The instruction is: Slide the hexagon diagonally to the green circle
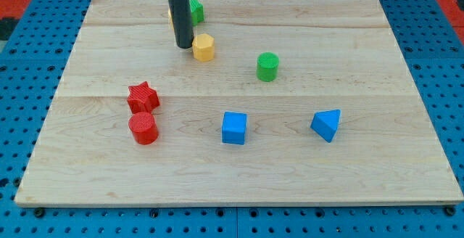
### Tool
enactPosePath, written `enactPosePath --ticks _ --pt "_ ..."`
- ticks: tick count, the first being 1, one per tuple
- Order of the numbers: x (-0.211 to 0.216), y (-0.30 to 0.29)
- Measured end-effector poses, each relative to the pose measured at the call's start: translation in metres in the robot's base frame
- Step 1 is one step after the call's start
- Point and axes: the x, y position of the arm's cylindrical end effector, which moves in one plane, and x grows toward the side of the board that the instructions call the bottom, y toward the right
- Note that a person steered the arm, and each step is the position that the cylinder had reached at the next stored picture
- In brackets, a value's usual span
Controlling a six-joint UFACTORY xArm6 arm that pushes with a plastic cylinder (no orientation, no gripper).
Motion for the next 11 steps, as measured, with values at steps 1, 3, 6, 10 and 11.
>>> enactPosePath --ticks 1,3,6,10,11 --pt "-0.024 0.001" --pt "-0.07 -0.049" --pt "0.017 -0.072" --pt "0.04 0.018" --pt "0.02 0.021"
